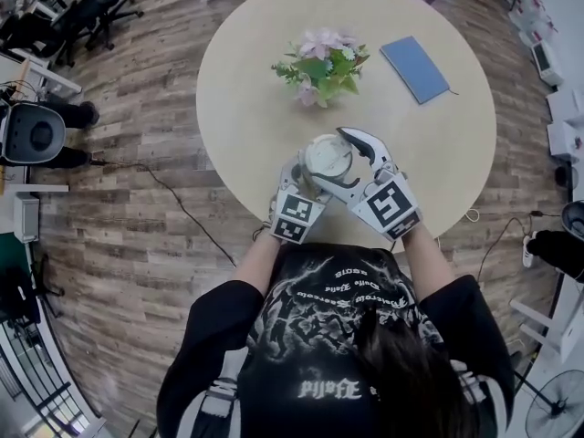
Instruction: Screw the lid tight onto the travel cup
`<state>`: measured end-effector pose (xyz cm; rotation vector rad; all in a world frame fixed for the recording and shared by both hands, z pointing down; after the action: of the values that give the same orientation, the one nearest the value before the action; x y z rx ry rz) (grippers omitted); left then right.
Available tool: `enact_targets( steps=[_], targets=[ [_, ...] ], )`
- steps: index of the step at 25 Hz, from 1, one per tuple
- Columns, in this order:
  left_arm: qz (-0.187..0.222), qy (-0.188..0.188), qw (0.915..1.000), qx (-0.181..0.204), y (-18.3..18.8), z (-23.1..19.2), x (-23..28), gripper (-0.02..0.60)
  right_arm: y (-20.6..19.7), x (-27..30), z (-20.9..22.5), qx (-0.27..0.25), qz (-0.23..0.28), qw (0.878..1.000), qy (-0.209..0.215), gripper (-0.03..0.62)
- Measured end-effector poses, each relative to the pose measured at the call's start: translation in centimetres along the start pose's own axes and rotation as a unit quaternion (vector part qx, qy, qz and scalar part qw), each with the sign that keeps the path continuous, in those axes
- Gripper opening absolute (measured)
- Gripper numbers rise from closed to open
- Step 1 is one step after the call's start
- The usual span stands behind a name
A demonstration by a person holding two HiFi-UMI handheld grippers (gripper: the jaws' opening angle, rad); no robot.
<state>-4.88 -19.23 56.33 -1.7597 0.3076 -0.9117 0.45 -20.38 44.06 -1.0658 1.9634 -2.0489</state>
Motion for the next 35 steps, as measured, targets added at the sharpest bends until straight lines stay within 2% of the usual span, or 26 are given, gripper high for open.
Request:
enact_targets(
  steps=[6, 11, 14, 16, 18, 22, 25, 30, 33, 35],
  targets=[
    [0.001, 0.02, 0.9998, 0.002, 0.0, 0.1, 0.2, 0.385, 0.0, 0.1, -0.2, 0.015, 0.022, 0.999, -0.035, 0.393],
    [0.001, 0.016, 0.9998, 0.011, 0.0, 0.1, 0.1, 0.385, 0.1, 0.2, -0.5, 0.028, 0.027, 0.998, -0.058, 0.407],
    [0.006, -0.002, 1.0, 0.005, -0.2, -0.1, 0.3, 0.385, 0.2, 0.3, -0.5, 0.059, 0.045, 0.996, -0.045, 0.413],
    [-0.001, -0.018, 0.9998, -0.004, -0.5, 0.0, 0.4, 0.387, 0.4, 0.0, -0.7, 0.099, 0.062, 0.993, -0.02, 0.465],
    [-0.012, -0.029, 0.9994, -0.014, -0.4, 0.0, 0.3, 0.385, 0.7, -0.5, -0.7, 0.113, 0.07, 0.991, -0.014, 0.495],
    [-0.017, -0.036, 0.9988, -0.029, 0.1, -0.2, -0.1, 0.387, 1.1, -3.3, 0.4, 0.11, 0.091, 0.989, -0.048, 0.495],
    [-0.038, -0.036, 0.9982, -0.029, -0.6, -0.1, -0.8, 0.387, 0.4, -6.1, 1.3, 0.13, 0.114, 0.981, -0.084, 0.494],
    [-0.039, -0.005, 0.9978, -0.053, -0.9, 0.6, -3.3, 0.387, -2.2, -10.2, 2.4, 0.147, 0.12, 0.972, -0.137, 0.489],
    [-0.046, 0.009, 0.9973, -0.056, -1.9, 1.1, -4.6, 0.385, -4.2, -12.4, 2.5, 0.163, 0.119, 0.969, -0.145, 0.482],
    [-0.034, 0.022, 0.9966, -0.071, -2.1, 1.7, -5.7, 0.385, -5.9, -13.7, 2.3, 0.173, 0.109, 0.967, -0.152, 0.479]
  ],
)
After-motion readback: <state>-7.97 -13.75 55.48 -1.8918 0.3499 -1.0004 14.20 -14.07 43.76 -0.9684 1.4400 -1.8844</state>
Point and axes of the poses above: the fingertips, and each gripper's own axes: x forward along the fingers, z to its right, y out of its top, the point moved 6 cm from there along -x, backward along the fingers
